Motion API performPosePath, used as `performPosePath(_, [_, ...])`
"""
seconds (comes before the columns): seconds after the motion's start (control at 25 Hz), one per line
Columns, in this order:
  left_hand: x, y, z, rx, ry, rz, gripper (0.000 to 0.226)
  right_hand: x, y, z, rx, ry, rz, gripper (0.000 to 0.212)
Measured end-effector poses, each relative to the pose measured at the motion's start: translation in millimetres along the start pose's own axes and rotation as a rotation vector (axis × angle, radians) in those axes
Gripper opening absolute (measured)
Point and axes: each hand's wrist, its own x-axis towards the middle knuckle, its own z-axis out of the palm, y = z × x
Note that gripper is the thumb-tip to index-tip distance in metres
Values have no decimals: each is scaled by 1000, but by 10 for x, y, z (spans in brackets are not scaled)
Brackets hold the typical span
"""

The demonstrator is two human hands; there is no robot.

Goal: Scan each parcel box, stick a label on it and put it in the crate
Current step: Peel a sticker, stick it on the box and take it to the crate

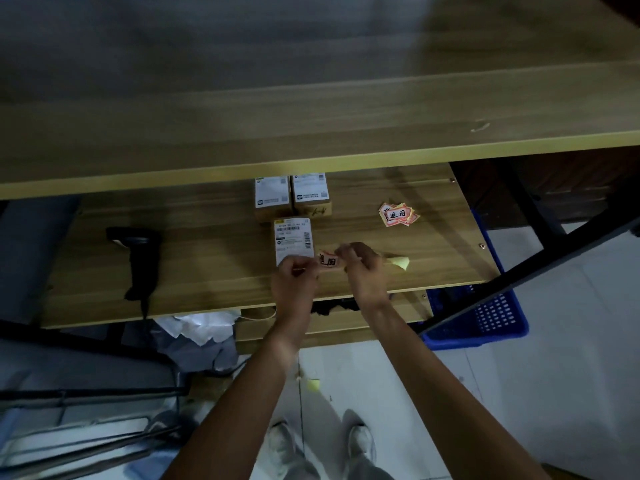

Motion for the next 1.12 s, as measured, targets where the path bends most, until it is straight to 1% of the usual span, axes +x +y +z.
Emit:
performPosePath(0.04, [18,14,-68,-167,-39,-135,8,-19,28,60,-50,-12,-32,15])
performPosePath(0.08, [34,16,-133,-255,-68,-200,8,-35,59,117,-88,-22,-46,16])
performPosePath(0.16, [66,27,-262,-318,-116,-236,6,-50,87,260,-70,-18,-34,17])
performPosePath(0.28, [149,-5,-402,-336,-137,-246,10,-56,39,408,84,-2,15,10])
performPosePath(0.32, [185,-6,-443,-282,-135,-240,9,-63,23,434,144,2,44,9])
performPosePath(0.4, [230,4,-482,-99,-149,-176,7,-64,-6,446,240,3,91,9])
performPosePath(0.52, [381,12,-479,17,-234,-124,13,11,1,478,303,18,93,8])
performPosePath(0.56, [448,37,-462,66,-262,-113,15,59,17,492,308,49,77,8])
performPosePath(0.68, [702,50,-369,255,-294,27,16,234,91,560,258,176,14,9])
performPosePath(0.76, [879,20,-297,324,-260,108,15,366,137,645,131,268,-15,12])
performPosePath(0.88, [1168,-78,-147,586,-110,264,20,583,109,815,-20,367,-26,18])
performPosePath(0.96, [1296,-104,-60,732,8,278,25,733,76,927,-59,378,-36,19])
performPosePath(1.0, [1333,-107,-28,776,36,267,27,794,72,977,-83,393,-40,19])
performPosePath(1.12, [1432,-139,19,819,8,269,30,890,168,1092,-149,449,-100,17])
